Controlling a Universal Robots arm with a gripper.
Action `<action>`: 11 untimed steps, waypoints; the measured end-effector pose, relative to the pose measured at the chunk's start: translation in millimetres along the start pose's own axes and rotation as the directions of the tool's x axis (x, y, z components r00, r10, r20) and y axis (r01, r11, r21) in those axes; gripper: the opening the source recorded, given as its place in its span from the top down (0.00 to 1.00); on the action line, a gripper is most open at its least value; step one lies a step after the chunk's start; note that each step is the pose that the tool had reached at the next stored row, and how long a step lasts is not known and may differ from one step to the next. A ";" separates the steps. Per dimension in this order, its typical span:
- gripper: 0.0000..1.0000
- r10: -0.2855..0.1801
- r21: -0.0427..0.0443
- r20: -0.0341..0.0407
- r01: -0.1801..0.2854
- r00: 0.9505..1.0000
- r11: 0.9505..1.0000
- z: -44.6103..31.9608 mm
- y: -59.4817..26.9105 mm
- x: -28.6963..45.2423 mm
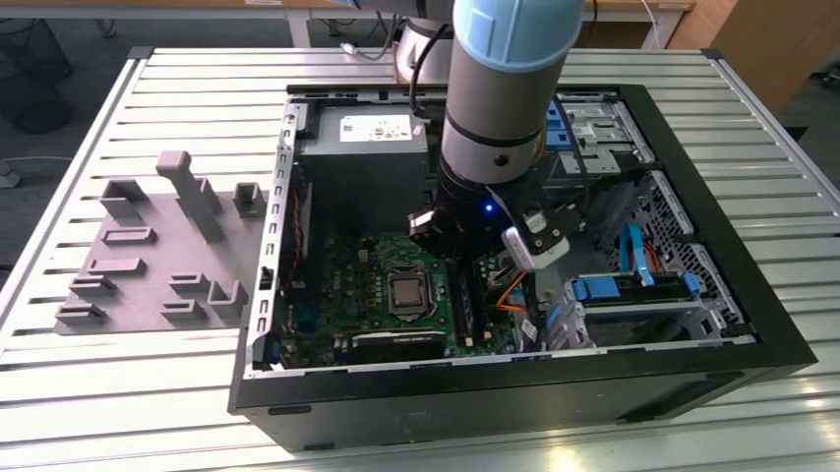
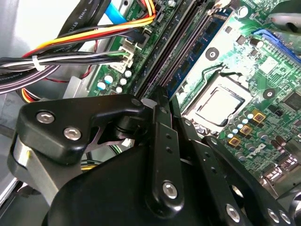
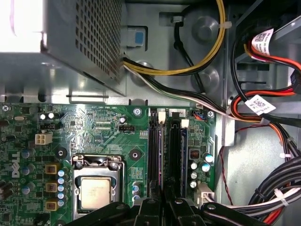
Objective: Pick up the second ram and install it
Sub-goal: 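Insert the second ram into the second slot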
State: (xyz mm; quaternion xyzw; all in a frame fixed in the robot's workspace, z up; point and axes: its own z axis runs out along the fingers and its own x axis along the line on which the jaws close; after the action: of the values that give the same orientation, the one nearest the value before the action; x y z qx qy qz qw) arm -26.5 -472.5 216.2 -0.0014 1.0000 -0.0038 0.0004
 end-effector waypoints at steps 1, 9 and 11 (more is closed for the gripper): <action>0.86 0.000 0.000 0.000 0.000 1.000 1.000 0.2 0.0 0.0; 0.86 0.000 -0.001 -0.001 0.000 1.000 1.000 3.2 -0.1 0.1; 0.86 0.000 -0.001 -0.001 0.000 1.000 1.000 3.5 0.0 0.1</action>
State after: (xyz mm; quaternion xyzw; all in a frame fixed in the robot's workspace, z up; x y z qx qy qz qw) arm -26.6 -472.5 212.7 -0.0013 1.0000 -0.0034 0.0000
